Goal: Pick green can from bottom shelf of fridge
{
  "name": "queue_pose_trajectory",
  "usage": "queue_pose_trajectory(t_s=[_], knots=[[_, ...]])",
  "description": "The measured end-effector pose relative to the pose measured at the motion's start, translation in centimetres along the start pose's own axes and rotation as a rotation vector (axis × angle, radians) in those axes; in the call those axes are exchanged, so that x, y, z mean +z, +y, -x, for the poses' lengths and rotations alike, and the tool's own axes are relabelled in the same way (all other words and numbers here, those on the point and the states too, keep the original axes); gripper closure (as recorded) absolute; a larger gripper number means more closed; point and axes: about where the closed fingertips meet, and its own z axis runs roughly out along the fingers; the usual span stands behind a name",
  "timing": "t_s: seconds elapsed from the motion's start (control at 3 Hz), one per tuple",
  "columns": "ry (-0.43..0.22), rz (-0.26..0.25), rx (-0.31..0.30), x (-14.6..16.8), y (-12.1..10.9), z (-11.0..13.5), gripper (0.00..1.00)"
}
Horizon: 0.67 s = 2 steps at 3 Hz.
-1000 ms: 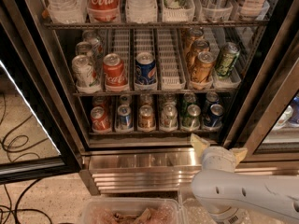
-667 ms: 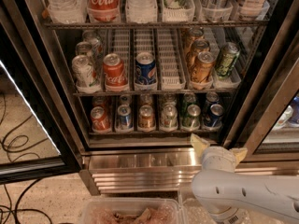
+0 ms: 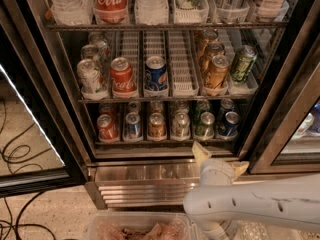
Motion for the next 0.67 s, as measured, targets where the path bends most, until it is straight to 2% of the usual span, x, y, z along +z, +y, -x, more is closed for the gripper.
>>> queue_pose_trajectory(t_s=[0.33,0.67], knots=[[-0.046,-0.05,0.016,0.19,-1.38,0.57,0.0],[-0.046,-0.049,0.015,0.18,-1.38,0.61,0.0]])
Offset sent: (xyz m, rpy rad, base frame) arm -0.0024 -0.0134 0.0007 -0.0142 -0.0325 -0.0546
